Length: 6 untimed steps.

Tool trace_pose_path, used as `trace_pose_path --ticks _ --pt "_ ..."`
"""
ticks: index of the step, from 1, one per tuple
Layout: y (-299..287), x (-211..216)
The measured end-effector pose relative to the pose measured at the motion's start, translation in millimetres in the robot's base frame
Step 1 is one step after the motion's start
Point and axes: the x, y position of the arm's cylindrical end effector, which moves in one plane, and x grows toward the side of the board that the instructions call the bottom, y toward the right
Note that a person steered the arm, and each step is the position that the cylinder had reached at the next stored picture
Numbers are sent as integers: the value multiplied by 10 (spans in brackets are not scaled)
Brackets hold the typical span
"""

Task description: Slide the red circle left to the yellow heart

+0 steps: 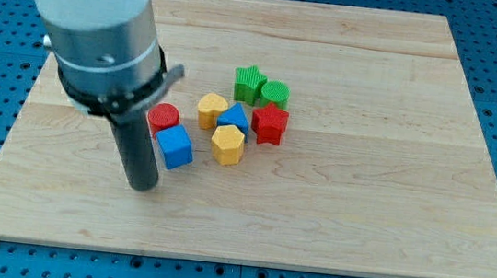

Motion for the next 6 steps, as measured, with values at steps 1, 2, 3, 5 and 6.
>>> trace_pose_path --ticks 1,2,3,5,6 --pt "-44 -31" --pt "-222 -400" --pt "-226 -640" --pt "-137 -1080" --pt "-118 -1198"
